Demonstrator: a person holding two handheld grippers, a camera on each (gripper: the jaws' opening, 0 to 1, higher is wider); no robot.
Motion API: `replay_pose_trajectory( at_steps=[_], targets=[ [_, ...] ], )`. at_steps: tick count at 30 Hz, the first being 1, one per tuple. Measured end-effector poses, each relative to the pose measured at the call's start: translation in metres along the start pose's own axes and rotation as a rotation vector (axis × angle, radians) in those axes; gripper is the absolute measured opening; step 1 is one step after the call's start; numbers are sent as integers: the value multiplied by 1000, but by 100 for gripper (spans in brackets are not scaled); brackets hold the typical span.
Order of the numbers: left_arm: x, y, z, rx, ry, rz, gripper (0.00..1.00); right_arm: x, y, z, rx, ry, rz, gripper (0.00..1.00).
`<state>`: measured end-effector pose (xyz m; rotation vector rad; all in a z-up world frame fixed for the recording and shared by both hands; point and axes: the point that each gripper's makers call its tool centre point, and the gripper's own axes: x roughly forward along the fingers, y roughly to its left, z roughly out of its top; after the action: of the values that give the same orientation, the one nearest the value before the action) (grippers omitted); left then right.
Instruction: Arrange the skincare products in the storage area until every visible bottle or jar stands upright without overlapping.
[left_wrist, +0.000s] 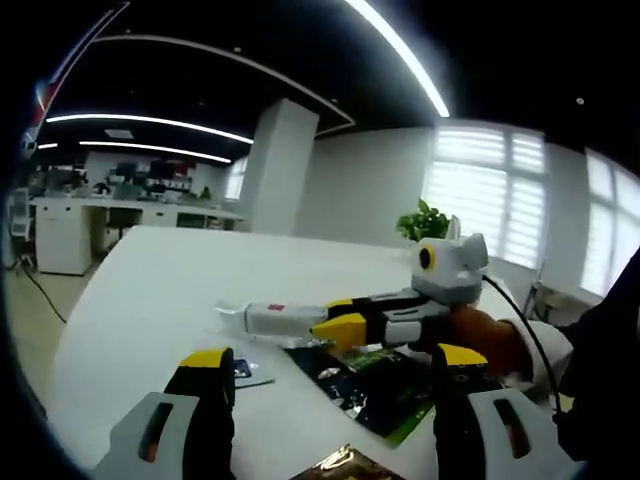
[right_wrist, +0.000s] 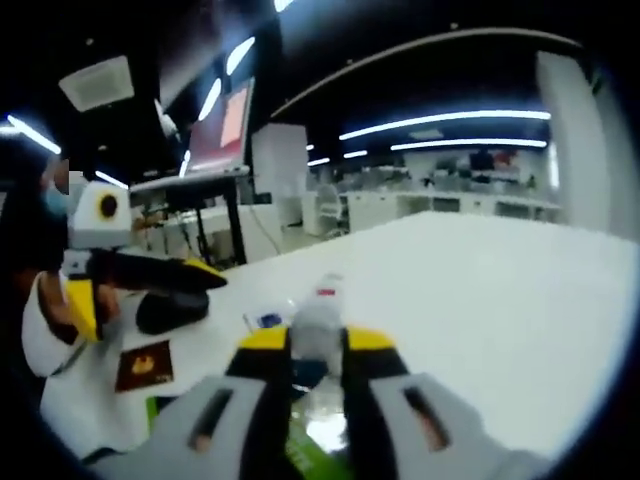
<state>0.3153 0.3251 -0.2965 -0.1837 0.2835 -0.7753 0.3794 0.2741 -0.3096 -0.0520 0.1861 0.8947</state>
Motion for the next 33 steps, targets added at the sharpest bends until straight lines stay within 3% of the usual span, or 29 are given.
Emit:
replay_pose_trajectory(
  at_steps=[7,12,16,20,24,29,33],
  targets=[
    [-1,-1,2,-6,-12,-3,83,-4,4,18,-18,-80,13,16],
    [-3,-3,12,-60,-76,-32,81,-10,12,28,-36,-135,41,16],
    [-5,-4,19,-85,-113,-45,81,-14,12,31,-32,-144,37,16],
    [-3,-6,17,-98,-109,-53,81,-19,17,38,-49,-172,44,15],
    [0,-11,16,-132,-111,-89,81,-22,22,41,-43,-192,54,16],
    [0,-21,27,-205,-179,-155,81,-27,31,49,-42,-232,87,16],
    [1,-23,28,-232,-189,-174,81,-29,37,51,-43,-249,96,16]
  ],
)
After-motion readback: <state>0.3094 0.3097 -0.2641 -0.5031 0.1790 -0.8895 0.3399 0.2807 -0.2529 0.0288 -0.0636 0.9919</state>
